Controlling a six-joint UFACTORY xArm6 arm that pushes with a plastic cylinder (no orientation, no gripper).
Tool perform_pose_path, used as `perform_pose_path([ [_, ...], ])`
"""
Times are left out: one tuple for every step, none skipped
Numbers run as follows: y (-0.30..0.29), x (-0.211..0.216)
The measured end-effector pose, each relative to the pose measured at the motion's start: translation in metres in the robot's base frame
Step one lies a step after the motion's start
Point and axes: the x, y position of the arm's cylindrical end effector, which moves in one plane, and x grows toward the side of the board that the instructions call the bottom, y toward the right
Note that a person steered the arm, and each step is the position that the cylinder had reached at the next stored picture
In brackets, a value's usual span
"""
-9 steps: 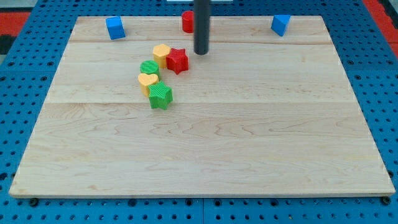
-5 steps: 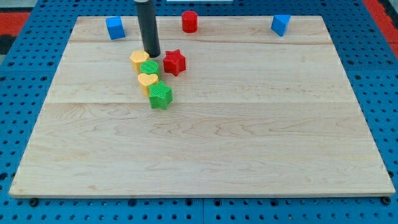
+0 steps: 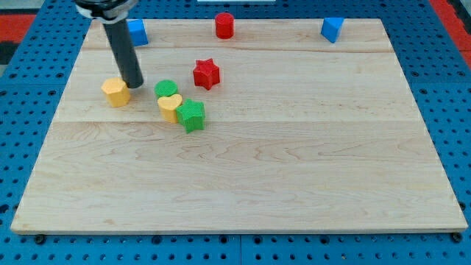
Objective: Place the yellow heart towards the center right
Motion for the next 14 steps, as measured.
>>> perform_pose_path([
  [-0.001, -0.001],
  [0.008, 0.003],
  [0.035, 0.013],
  [0.037, 0.043],
  [0.04, 0.065],
  [0.069, 0.054],
  [0.102, 0.05],
  [0.129, 0.049],
  [0.161, 0.05],
  [0.185, 0.037],
  [0.228, 0.029],
  [0.271, 0.028],
  [0.302, 0.032],
  [0.322, 0.044],
])
